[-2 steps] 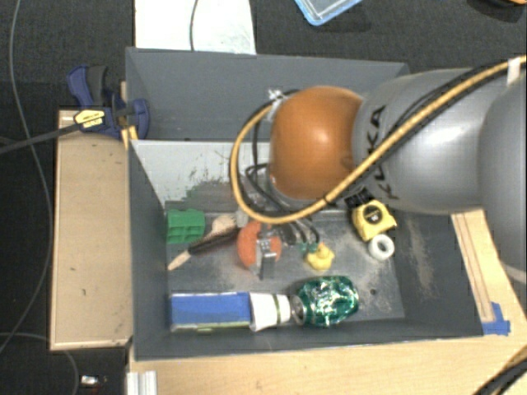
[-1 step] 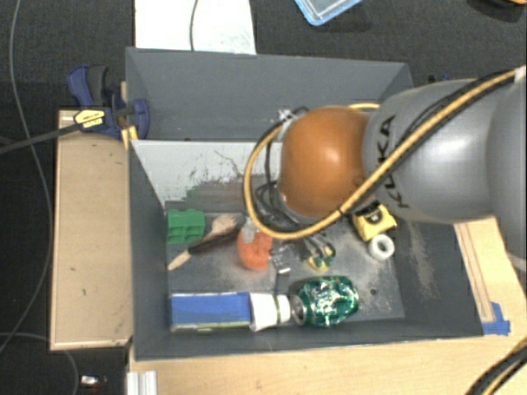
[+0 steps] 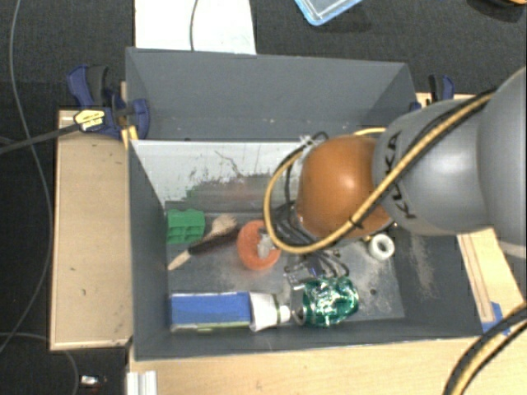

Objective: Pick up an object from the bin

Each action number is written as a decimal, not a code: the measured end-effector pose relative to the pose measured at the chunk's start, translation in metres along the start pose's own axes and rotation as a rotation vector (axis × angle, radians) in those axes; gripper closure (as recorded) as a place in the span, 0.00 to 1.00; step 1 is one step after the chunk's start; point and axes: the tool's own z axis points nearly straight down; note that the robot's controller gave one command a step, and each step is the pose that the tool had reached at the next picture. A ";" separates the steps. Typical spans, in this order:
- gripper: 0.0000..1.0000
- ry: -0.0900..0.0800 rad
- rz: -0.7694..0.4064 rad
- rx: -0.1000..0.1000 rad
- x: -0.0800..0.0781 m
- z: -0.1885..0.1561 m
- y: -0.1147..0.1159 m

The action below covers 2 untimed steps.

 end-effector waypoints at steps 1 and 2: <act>0.00 -0.013 -0.061 -0.002 -0.002 0.000 -0.031; 0.00 -0.007 -0.101 -0.004 0.024 0.019 -0.071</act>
Offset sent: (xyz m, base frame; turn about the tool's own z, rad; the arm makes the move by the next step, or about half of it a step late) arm -0.0160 -0.1005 -0.0322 -0.1156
